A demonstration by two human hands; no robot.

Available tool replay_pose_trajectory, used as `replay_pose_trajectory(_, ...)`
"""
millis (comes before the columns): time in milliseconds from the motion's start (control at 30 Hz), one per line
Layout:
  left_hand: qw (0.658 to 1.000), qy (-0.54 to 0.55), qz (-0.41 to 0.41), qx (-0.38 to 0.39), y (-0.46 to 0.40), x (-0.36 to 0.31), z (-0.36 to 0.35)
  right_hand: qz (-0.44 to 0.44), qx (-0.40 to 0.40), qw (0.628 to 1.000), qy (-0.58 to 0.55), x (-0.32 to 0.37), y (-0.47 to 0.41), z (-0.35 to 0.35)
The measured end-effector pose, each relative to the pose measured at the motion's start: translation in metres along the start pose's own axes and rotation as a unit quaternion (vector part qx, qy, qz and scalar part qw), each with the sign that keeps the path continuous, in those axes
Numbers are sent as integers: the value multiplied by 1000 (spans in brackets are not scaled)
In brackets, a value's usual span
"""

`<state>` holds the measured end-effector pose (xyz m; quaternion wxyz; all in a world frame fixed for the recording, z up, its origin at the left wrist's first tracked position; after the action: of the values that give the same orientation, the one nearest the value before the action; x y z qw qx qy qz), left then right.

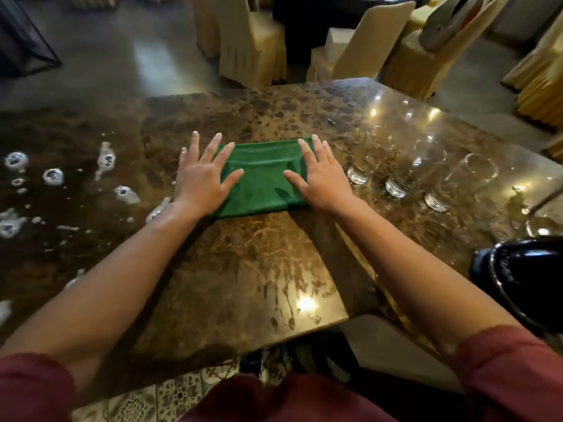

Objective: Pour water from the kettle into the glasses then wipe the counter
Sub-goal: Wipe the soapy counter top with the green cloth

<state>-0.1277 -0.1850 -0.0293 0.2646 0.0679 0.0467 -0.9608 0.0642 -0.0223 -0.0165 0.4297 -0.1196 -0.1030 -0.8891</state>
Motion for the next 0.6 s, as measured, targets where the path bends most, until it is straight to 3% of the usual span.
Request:
replay_pose_trajectory(300, 991, -14, -2, 131, -40, 20, -20, -23, 49, 997, 53, -7, -57, -31)
replay_pose_trajectory(433, 997, -17, -35, 63, -43, 17, -15, -18, 47, 996, 79, -14, -55, -35)
replay_pose_trajectory(600, 999, -26, -34, 4, -38, 10, -8, -2, -64, 992, 112, -12, -37, -23)
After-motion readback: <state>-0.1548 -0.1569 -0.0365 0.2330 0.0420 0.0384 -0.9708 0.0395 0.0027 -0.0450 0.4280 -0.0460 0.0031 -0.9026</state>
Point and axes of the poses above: each hand's wrist, its own y-axis away from the middle knuckle, its own z-axis out of the back of the hand, x = y × z, the point moved 5 cm from there along -y, towards the middle knuckle, and after that the axes turned 4 degrees about x, right-handed, at the moved point
